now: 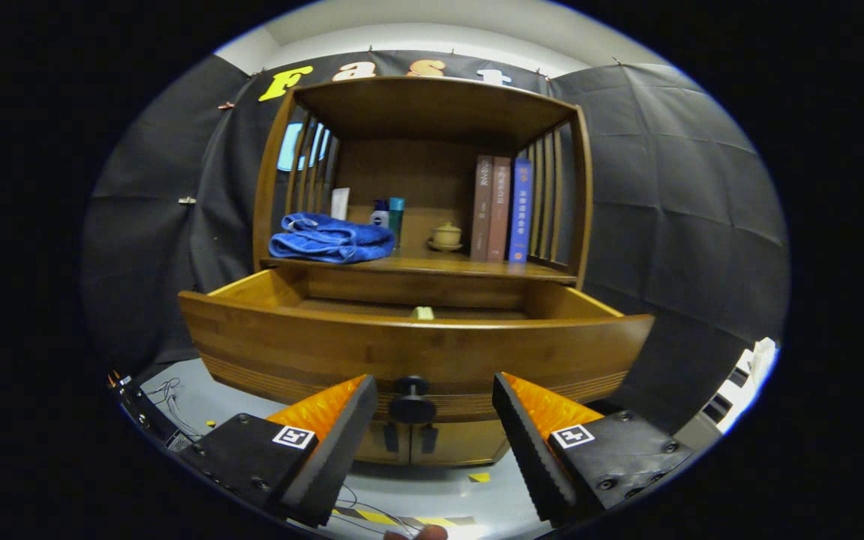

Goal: Pull open the drawer, take out the items inside it, and place them on the countertop above the cabinet.

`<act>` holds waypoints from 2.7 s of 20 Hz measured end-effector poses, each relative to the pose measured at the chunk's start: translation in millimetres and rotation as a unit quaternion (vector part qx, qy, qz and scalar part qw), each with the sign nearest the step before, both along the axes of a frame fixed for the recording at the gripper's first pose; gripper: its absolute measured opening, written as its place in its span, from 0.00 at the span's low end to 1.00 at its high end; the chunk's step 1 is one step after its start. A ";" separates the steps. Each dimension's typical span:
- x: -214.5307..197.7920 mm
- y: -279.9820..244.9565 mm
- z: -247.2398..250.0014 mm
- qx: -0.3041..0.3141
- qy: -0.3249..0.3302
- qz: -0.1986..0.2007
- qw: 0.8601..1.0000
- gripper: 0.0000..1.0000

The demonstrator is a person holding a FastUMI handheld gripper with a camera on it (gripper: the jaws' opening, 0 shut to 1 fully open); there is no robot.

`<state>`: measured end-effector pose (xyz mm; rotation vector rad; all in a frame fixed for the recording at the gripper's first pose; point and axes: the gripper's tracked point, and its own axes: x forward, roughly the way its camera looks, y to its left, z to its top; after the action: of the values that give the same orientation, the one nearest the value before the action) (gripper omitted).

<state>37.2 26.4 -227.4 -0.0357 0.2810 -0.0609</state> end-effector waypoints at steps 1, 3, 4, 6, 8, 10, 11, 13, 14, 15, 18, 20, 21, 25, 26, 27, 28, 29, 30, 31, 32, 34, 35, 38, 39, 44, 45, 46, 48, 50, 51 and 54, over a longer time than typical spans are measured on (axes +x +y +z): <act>1.3 -2.9 15.0 -0.005 0.001 -0.002 1.000 0.99; 11.2 -5.8 40.9 -0.031 0.016 0.001 0.999 0.98; 16.2 -9.7 54.1 -0.053 0.026 0.002 0.998 0.98; 36.1 -4.1 78.9 -0.079 0.044 0.014 0.996 0.98; 64.7 10.2 87.1 -0.070 0.075 0.027 0.994 0.98; 91.0 18.5 73.5 -0.057 0.136 0.032 0.988 0.96; 104.4 19.1 67.2 -0.055 0.159 0.028 0.985 0.95; 131.5 18.4 49.8 -0.049 0.208 0.015 0.977 0.95; 142.4 20.9 41.1 -0.037 0.231 0.014 0.972 0.95; 153.4 22.7 30.3 -0.024 0.250 0.011 0.968 0.96; 172.5 15.3 -10.1 -0.016 0.317 0.007 0.948 0.96; 182.0 16.7 -38.6 -0.010 0.354 0.011 0.935 0.96; 188.2 20.2 -47.4 -0.003 0.363 0.019 0.932 0.95; 211.0 29.3 -77.4 0.019 0.378 0.043 0.925 0.89; 209.2 27.5 -83.9 0.015 0.387 0.044 0.921 0.83; 206.8 23.1 -89.9 0.009 0.400 0.040 0.916 0.77; 205.6 19.0 -95.6 0.008 0.406 0.034 0.913 0.75; 202.8 18.0 -100.2 0.014 0.408 0.032 0.912 0.71; 203.4 22.8 -103.2 0.025 0.413 0.040 0.909 0.61; 202.9 24.1 -104.8 0.030 0.413 0.043 0.909 0.51; 204.5 26.2 -102.5 0.033 0.410 0.045 0.911 0.41; 200.5 27.8 -99.7 0.038 0.412 0.049 0.909 0.25; 198.6 28.6 -92.3 0.038 0.408 0.050 0.911 0.25; 183.2 27.2 -71.1 0.029 0.403 0.050 0.913 0.25; 175.3 28.2 -62.0 0.035 0.404 0.047 0.913 0.25; 145.4 25.5 -9.3 0.031 0.393 0.026 0.919 0.25; 142.6 25.0 1.7 0.024 0.390 0.025 0.920 0.25; 141.0 25.0 14.5 0.020 0.385 0.023 0.922 0.25; 148.1 26.8 40.7 0.019 0.368 0.021 0.929 0.25; 163.7 26.2 59.5 0.016 0.357 0.021 0.934 0.25; 175.1 25.0 63.9 0.011 0.357 0.021 0.934 0.25; 215.0 27.7 64.1 0.011 0.362 0.029 0.932 0.25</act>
<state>252.2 54.1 -163.4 -0.0433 1.0198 0.0168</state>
